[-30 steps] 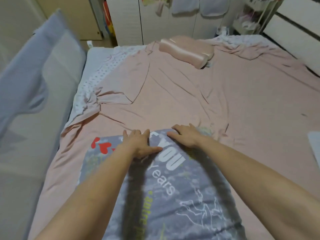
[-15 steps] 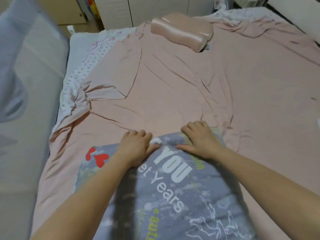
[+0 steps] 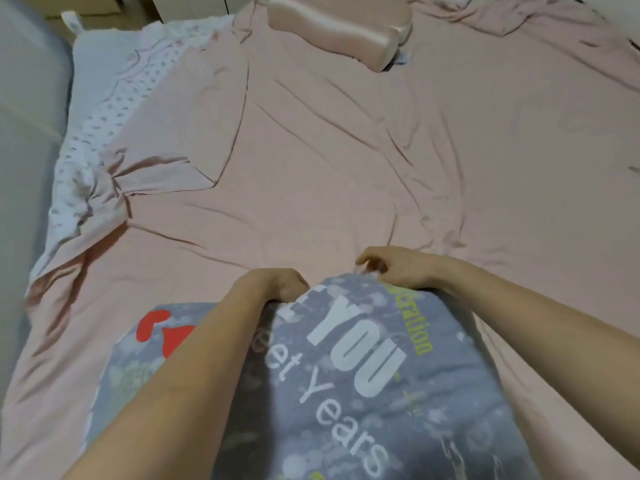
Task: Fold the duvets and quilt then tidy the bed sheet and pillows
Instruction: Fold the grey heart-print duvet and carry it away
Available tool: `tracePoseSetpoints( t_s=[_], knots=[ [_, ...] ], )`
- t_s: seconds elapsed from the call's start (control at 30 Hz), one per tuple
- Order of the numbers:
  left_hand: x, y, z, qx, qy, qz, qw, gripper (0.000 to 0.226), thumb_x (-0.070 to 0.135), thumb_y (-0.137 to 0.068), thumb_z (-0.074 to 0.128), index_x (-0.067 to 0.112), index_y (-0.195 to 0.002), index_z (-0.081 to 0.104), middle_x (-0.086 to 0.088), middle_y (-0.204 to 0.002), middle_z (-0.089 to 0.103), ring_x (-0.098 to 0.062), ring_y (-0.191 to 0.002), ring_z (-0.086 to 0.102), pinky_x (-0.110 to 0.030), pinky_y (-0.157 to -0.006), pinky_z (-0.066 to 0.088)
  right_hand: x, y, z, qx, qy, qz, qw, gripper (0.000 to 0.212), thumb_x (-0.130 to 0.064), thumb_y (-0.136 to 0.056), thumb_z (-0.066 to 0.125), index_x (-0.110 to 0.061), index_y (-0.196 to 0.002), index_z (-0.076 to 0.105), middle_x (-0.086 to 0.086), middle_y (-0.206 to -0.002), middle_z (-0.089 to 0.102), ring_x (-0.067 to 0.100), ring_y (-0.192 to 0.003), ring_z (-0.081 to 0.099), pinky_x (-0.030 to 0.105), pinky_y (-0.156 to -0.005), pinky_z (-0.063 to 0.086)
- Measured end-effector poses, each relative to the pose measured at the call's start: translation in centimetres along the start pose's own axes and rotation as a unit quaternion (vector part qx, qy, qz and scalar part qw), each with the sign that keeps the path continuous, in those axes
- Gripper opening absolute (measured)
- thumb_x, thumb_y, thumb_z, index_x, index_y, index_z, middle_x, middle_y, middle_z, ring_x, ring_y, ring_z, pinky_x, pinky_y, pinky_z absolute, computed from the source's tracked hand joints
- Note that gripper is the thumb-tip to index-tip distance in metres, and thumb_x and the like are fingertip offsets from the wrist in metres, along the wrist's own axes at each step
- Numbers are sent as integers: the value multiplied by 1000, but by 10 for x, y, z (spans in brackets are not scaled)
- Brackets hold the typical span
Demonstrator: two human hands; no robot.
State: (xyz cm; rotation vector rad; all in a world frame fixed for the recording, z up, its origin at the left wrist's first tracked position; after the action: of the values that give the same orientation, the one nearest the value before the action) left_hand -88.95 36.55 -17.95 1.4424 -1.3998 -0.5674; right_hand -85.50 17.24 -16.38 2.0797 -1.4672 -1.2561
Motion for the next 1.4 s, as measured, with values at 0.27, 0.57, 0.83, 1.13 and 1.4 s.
tracePoseSetpoints(
  t_s=[0.27, 0.57, 0.83, 1.13, 1.4],
  knots=[
    [26, 11, 19, 142, 176, 101, 969, 48, 27, -99, 51, 11, -57, 33, -6, -55, 34, -11, -47, 27, -25, -52, 27, 15, 3, 5, 13, 30, 91, 995, 53, -46, -98, 42, -9, -135, 50, 16, -143, 45, 28, -129, 45, 33, -104, 36],
    [162, 39, -5, 126, 313, 336, 879, 51, 37, -97, 55, 5, -57, 54, -14, -52, 45, -15, -49, 41, -36, -54, 37, 21, 67, -71, 89, -135, 90, 983, 41, -27, -104, 36, -11, -142, 39, 13, -129, 54, 29, -120, 50, 34, -100, 39],
    [140, 21, -40, 343, -6, 198, 918, 51, 54, -98, 32, 19, -90, 67, 0, -94, 68, -24, -92, 59, -36, -81, 45, 47, 73, -56, 174, -376, 68, 907, 52, -51, -96, 41, -11, -93, 75, 4, -96, 73, 21, -98, 66, 35, -96, 46],
    [67, 54, -30, 111, -43, 97, 988, 63, 76, -77, 51, 18, -93, 69, -3, -93, 69, -22, -85, 62, -33, -81, 46, -36, 87, -55, 266, 170, -103, 943, 31, -48, -92, 52, -21, -78, 48, -2, -74, 57, 26, -79, 58, 34, -59, 35],
    [-30, 73, 0, 304, -128, -14, 944, 56, 64, -91, 42, 13, -83, 64, -16, -98, 68, -32, -97, 61, -36, -78, 44, -101, 3, 38, 339, 324, -98, 878, 14, -25, -71, 78, -19, -68, 66, 3, -60, 62, 26, -66, 61, 33, -66, 45]
  ],
)
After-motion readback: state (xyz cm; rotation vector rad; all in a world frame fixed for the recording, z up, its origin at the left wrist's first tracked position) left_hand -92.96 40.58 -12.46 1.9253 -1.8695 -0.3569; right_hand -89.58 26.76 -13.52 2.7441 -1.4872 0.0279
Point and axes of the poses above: each hand's wrist, its own y-axis away from the middle knuckle, its own z-axis out of the palm, x = y × z, the point moved 6 cm from there along -y, towards the middle knuckle
